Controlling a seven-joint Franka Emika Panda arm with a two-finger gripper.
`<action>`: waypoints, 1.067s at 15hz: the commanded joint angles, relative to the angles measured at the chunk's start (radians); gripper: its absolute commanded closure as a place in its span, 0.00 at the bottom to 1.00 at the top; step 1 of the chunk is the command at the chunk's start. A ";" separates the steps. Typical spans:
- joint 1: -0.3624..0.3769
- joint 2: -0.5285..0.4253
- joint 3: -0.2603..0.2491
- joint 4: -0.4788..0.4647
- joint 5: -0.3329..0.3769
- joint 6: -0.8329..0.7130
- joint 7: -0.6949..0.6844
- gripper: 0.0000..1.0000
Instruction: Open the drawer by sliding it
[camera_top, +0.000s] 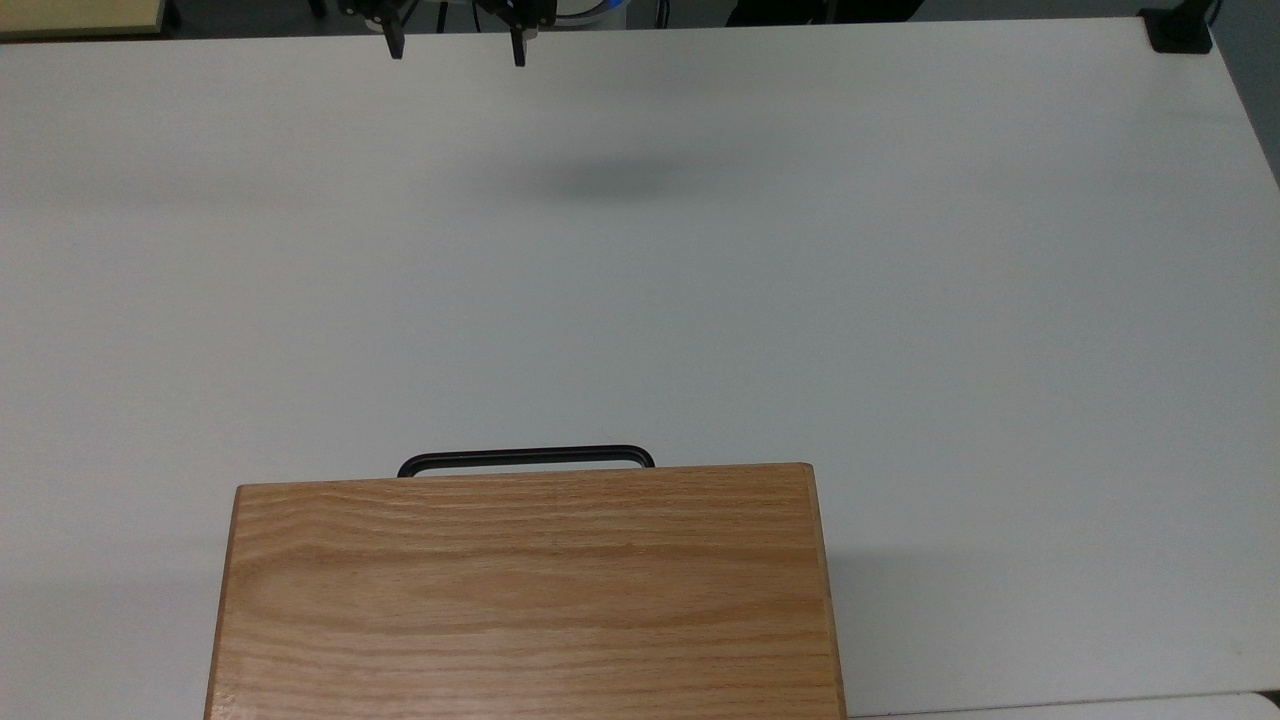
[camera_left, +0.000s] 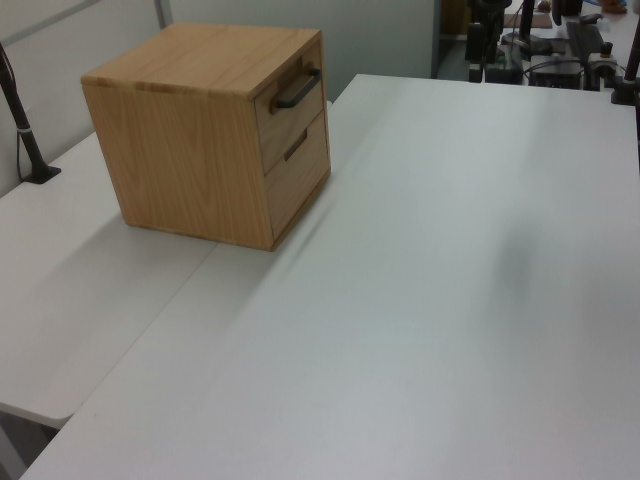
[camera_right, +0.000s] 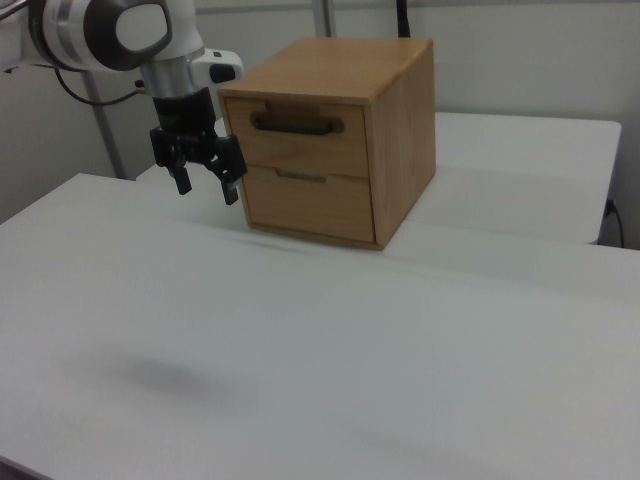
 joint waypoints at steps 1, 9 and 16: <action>0.005 0.004 0.003 0.001 0.003 -0.004 0.009 0.00; 0.005 0.022 0.003 0.002 0.001 -0.004 0.006 0.00; 0.005 0.039 0.006 0.009 -0.011 -0.016 0.002 0.00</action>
